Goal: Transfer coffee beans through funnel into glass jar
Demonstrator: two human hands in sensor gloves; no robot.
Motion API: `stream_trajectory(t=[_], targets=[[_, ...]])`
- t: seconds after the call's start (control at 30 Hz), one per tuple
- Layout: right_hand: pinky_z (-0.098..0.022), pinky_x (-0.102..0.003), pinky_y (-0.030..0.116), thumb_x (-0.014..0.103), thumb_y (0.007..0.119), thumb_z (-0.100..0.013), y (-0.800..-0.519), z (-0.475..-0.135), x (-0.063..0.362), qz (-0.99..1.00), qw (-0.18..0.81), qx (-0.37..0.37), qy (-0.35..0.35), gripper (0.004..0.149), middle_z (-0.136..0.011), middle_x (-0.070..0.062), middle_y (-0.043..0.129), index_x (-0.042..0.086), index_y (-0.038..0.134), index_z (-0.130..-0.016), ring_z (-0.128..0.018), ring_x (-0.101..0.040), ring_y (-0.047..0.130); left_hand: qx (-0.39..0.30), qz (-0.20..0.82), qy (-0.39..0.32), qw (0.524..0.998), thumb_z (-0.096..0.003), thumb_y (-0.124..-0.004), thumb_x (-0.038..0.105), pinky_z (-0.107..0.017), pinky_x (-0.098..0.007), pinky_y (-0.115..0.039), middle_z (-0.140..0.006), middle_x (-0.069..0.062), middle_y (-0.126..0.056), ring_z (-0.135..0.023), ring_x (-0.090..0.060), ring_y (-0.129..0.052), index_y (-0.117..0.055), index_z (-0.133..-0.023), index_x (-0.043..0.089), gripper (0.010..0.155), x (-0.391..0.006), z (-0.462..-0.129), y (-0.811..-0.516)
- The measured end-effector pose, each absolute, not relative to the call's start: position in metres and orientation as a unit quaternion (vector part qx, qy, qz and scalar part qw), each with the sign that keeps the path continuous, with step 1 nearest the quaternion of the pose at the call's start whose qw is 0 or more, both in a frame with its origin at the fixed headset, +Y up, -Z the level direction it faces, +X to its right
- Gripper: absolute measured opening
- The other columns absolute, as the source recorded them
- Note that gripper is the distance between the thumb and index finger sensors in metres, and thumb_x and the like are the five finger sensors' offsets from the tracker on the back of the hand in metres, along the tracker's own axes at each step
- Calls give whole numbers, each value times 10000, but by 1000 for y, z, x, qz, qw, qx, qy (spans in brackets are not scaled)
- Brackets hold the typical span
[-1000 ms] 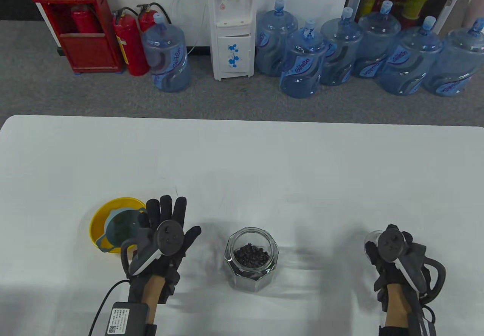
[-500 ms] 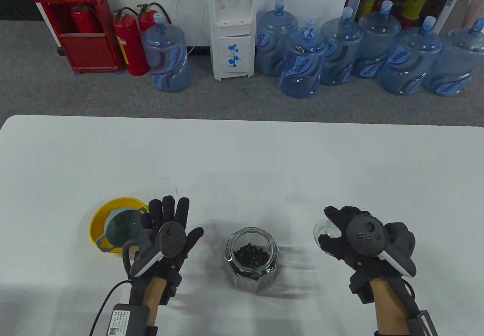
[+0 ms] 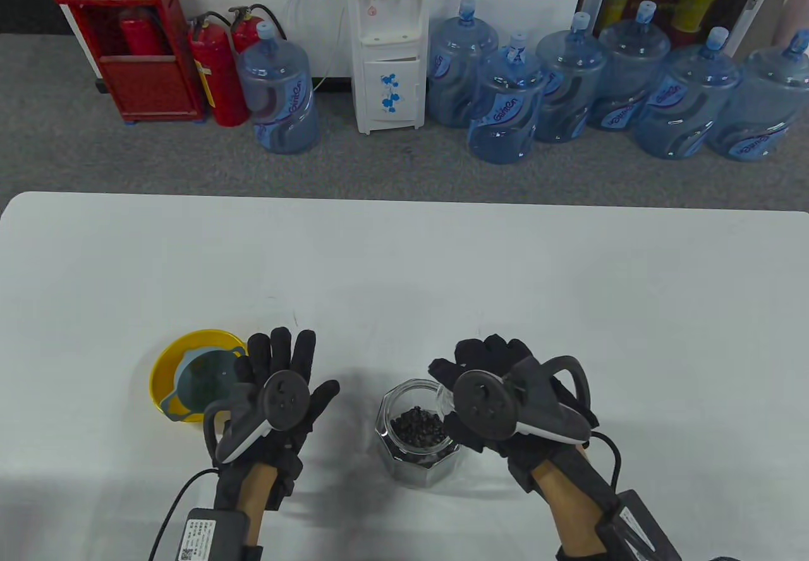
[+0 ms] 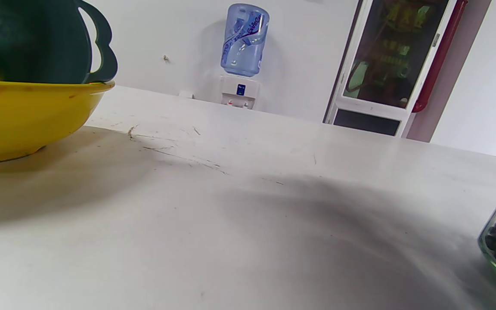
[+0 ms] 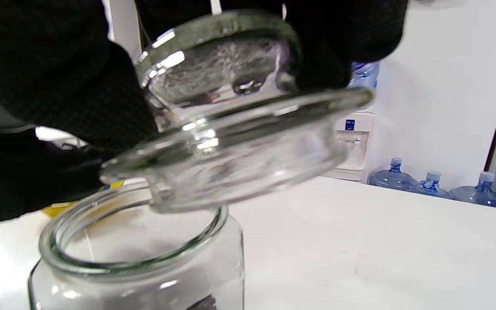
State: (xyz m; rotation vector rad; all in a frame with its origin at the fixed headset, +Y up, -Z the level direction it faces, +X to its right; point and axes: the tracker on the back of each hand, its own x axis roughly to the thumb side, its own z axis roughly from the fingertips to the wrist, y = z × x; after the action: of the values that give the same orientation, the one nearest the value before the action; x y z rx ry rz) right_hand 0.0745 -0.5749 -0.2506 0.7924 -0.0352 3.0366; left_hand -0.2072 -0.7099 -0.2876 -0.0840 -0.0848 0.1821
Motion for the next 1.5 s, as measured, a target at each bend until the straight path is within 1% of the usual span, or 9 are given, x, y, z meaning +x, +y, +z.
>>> stream_trajectory(t=[0.13,0.3,0.7,1.0,1.23,1.5], targets=[[-711,-606,625,483,1026,-454,-581,-251,60,965,-27,261,-10,678,-1165,-162,710,298,795,-1064,-877,-416,778,-42,92,-42,994,-487,-383,705,-782,-573,-190,-1248,-104,-128,-1124,-423,-74,-162,-1172,353,801,-208,-288,-710],[-734,-617,594,454,1034,-457,-588,-252,53,963,-45,265,-10,673,-1184,-142,686,310,787,-1067,-916,-414,740,-41,92,-41,994,-489,-384,705,-783,-572,-191,-1249,-104,-128,-1124,-425,-76,-159,-1172,351,802,-208,-287,-710],[-747,-617,586,456,1028,-460,-598,-248,40,953,-58,297,-17,675,-1200,-114,661,334,769,-1071,-945,-399,716,-45,88,-41,994,-489,-384,705,-784,-572,-193,-1249,-104,-129,-1124,-424,-76,-160,-1173,349,803,-208,-287,-710],[-743,-617,599,474,1010,-473,-603,-247,31,945,-31,324,-4,676,-1202,-108,656,334,754,-1083,-946,-395,728,-49,87,-42,994,-491,-387,704,-784,-571,-194,-1249,-105,-132,-1124,-425,-79,-159,-1173,349,801,-206,-287,-711],[-755,-632,580,480,990,-492,-605,-248,38,946,-5,324,0,683,-1216,-107,632,333,726,-1104,-966,-404,718,-51,89,-40,994,-492,-388,703,-784,-571,-195,-1250,-106,-136,-1124,-426,-81,-161,-1173,347,801,-207,-287,-712],[-745,-631,600,494,966,-512,-608,-249,46,948,43,316,2,688,-1225,-111,622,325,701,-1125,-976,-418,737,-54,91,-37,994,-493,-389,703,-785,-570,-197,-1250,-106,-135,-1125,-424,-82,-163,-1174,343,803,-207,-287,-712]])
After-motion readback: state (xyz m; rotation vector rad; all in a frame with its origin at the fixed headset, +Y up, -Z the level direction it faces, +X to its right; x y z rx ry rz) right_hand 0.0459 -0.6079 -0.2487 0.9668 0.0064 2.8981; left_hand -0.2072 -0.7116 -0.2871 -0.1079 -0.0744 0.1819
